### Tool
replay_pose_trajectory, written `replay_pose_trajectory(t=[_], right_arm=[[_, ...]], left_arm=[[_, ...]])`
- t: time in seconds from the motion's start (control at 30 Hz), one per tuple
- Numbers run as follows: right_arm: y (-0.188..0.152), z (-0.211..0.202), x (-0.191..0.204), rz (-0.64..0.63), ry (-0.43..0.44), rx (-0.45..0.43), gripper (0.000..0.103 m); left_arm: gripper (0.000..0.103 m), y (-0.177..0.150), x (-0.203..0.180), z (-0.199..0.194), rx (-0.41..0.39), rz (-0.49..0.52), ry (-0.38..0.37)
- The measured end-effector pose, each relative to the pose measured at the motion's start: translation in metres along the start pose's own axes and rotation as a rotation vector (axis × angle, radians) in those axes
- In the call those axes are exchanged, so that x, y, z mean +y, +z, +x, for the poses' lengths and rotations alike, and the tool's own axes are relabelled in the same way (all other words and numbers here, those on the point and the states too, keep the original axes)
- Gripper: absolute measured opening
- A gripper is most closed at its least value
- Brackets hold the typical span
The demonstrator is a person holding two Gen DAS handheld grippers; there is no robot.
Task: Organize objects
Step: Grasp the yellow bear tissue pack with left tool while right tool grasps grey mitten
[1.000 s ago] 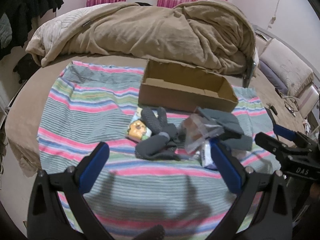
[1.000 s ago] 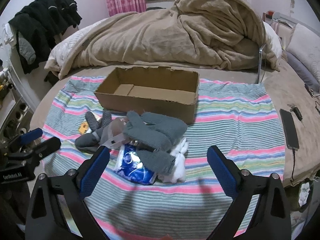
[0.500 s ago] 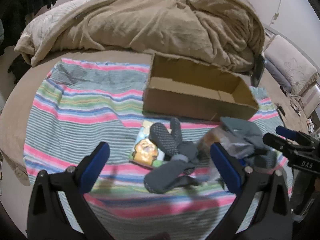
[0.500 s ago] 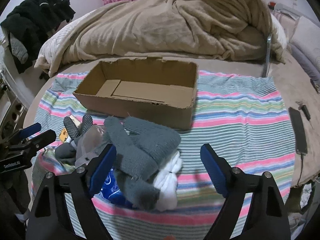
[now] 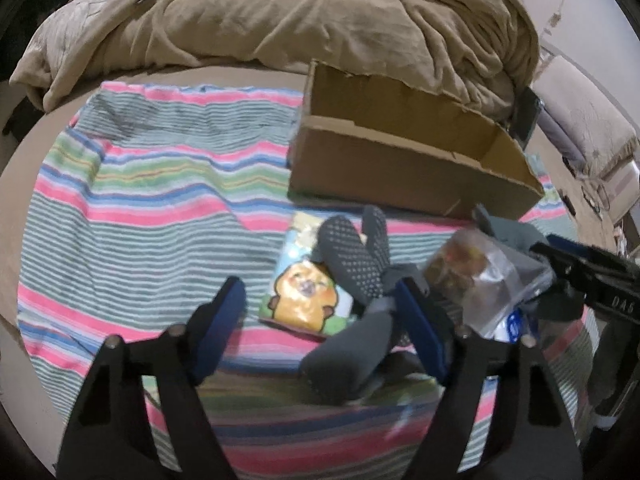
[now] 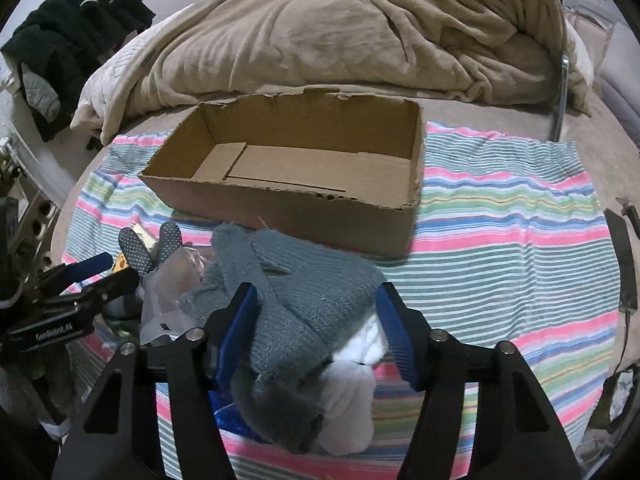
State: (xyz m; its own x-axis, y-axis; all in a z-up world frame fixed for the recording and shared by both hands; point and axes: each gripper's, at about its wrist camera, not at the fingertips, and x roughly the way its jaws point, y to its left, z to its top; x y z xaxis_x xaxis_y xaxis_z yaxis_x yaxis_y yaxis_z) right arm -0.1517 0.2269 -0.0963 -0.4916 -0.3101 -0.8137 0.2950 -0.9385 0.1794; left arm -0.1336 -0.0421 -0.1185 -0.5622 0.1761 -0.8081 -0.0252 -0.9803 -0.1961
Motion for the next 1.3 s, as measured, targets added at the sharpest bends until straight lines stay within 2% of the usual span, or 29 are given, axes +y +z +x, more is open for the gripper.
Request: replay_pose_trajectory(t=[0.1,0.27,0.5,0.63,0.67,0.73,0.77,1.03,1.07,1.1,1.3], right_arm=[[0.000,0.001,0.001,0.000,0.003,0.001,0.060],[-0.001,0.000,0.002,0.000,0.007,-0.004,0.058],[-0.004,0.002,0.003,0.001,0.010,-0.003,0.057],[-0.007,0.000,0.002,0.004,0.040,-0.010,0.046],[-0.007,-0.001,0.001,0.007,0.048,-0.013,0.042],[-0.008,-0.004,0.000,0.019,0.063,-0.021,0.035],[-0.008,-0.005,-0.001,0.023,0.066,-0.023,0.033],[-0.008,-0.024,0.001,0.013,0.064,-0.067,0.022],[-0.007,-0.026,0.002,0.009,0.062,-0.073,0.019],[-0.007,-0.029,0.002,0.005,0.059,-0.081,0.008],[-0.004,-0.043,0.004,-0.013,0.063,-0.111,0.008]], left_arm=[[0.079,0.003,0.008,0.000,-0.002,-0.007,0.008],[0.079,0.001,0.024,0.004,0.041,-0.028,0.013],[0.079,-0.004,0.015,0.012,0.077,0.068,0.015],[0.077,-0.003,0.004,0.014,0.069,0.129,0.039],[0.073,-0.003,0.001,0.016,0.067,0.150,0.038],[0.053,-0.004,0.000,0.020,0.074,0.159,0.037],[0.050,-0.003,0.000,0.021,0.070,0.157,0.043],[0.048,-0.002,0.008,0.003,0.023,0.104,0.019],[0.048,-0.002,0.007,-0.001,0.014,0.102,0.018],[0.048,-0.002,0.007,-0.006,0.005,0.099,0.017],[0.048,0.005,0.011,-0.037,-0.055,0.069,0.005]])
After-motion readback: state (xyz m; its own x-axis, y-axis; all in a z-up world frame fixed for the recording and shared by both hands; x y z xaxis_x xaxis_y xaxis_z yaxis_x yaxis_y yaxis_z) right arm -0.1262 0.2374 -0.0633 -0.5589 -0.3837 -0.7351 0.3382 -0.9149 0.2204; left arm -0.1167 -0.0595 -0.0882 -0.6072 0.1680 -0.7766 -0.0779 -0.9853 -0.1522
